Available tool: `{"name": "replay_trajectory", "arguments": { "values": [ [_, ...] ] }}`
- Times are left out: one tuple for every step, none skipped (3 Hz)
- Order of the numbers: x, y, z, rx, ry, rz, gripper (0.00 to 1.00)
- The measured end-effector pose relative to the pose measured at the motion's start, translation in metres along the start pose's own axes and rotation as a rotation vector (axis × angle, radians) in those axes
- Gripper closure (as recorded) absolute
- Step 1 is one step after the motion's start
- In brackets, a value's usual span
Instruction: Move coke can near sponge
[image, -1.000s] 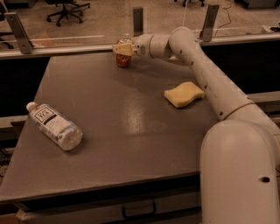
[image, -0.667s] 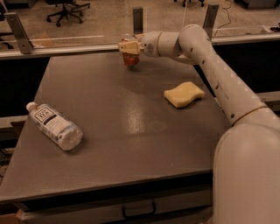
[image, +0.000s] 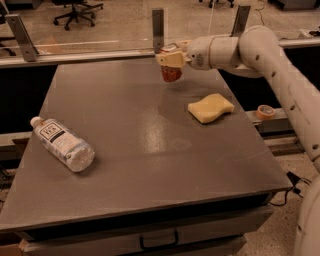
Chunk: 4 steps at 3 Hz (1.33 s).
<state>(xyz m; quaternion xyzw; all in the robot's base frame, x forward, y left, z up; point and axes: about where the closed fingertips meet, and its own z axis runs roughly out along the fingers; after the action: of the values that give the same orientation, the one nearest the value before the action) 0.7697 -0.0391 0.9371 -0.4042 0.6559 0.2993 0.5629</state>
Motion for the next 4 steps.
{"name": "replay_trajectory", "arguments": {
  "values": [
    [0.029, 0.004, -0.036, -0.005, -0.013, 0.032, 1.0],
    [0.053, 0.003, -0.063, -0.011, -0.037, 0.053, 0.82],
    [0.069, 0.001, -0.081, -0.009, -0.038, 0.069, 0.61],
    [0.064, 0.0, -0.082, -0.009, -0.038, 0.069, 0.37]
  ]
}}
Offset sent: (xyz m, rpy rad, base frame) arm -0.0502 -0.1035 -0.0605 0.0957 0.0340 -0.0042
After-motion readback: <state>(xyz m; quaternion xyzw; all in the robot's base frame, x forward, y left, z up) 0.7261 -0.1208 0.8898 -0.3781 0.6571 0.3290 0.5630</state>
